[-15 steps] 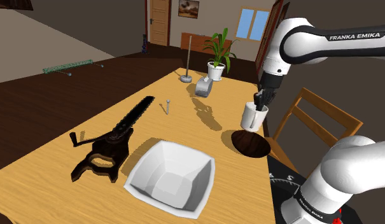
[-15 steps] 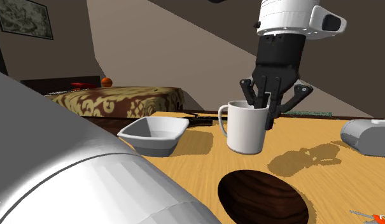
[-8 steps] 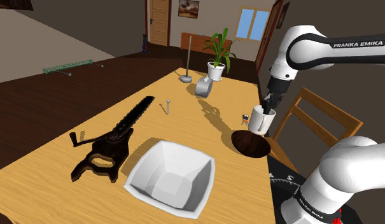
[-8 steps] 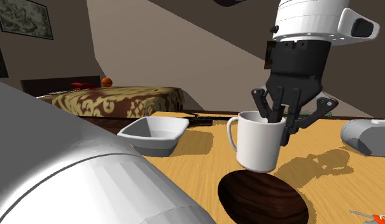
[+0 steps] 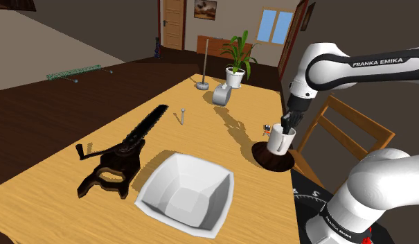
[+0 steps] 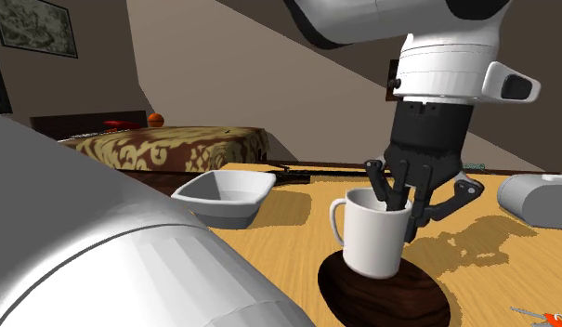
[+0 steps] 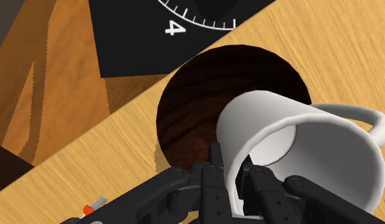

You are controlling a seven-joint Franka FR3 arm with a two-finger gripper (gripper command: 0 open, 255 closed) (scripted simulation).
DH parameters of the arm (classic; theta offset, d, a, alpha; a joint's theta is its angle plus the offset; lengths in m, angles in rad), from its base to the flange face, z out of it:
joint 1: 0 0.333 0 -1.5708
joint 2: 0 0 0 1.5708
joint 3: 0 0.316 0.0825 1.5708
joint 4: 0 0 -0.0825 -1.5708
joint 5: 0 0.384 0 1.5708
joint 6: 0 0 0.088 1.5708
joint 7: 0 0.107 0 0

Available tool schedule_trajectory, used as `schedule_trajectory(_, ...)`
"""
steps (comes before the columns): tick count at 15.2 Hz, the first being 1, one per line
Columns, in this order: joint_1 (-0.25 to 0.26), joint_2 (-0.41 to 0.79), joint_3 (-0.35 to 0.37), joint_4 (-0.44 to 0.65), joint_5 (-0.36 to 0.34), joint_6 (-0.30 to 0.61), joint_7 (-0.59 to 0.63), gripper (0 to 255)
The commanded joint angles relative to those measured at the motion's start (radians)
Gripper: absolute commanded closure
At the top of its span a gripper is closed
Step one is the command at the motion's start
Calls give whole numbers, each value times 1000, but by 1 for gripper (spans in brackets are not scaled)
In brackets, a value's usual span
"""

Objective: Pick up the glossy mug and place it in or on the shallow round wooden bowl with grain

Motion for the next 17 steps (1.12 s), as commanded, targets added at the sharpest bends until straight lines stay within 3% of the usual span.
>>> schedule_trajectory(1,-1,8,-2,-23,-1,32,-2,255)
schedule_trajectory(6,-1,35,-6,-77,-3,112,-5,255)
schedule_trajectory(13,-1,35,-6,-77,-3,112,-5,255)
schedule_trajectory(14,-1,35,-6,-77,-3,112,-5,0)
schedule_trajectory(17,-1,35,-6,-77,-3,112,-5,0)
